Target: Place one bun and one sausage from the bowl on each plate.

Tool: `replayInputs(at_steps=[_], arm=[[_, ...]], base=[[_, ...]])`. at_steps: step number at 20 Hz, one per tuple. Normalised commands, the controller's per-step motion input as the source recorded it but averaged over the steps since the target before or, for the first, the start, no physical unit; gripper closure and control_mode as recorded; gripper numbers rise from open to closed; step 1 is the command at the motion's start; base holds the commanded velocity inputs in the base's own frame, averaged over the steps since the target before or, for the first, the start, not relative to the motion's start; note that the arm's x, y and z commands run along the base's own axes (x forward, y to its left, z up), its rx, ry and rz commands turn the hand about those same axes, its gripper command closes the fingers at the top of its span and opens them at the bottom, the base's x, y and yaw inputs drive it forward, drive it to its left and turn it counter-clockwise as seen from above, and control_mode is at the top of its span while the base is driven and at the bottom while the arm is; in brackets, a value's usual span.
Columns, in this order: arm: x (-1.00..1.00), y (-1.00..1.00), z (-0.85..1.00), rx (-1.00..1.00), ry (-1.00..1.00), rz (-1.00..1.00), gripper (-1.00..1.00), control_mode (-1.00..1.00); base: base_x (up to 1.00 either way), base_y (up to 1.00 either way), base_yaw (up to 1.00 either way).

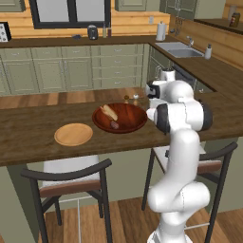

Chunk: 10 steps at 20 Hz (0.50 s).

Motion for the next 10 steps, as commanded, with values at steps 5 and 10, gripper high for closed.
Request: replayInputs(at_steps=[5,10], arm=[[0.68,-0.22,-0.67,0.00,0.00,0.02,1.00,-1.00],[0.44,0.00,-0.63,0.00,0.04,0.00,1.00,-1.00]], base=[[0.00,0.00,0.00],[0.00,0.00,0.00]])
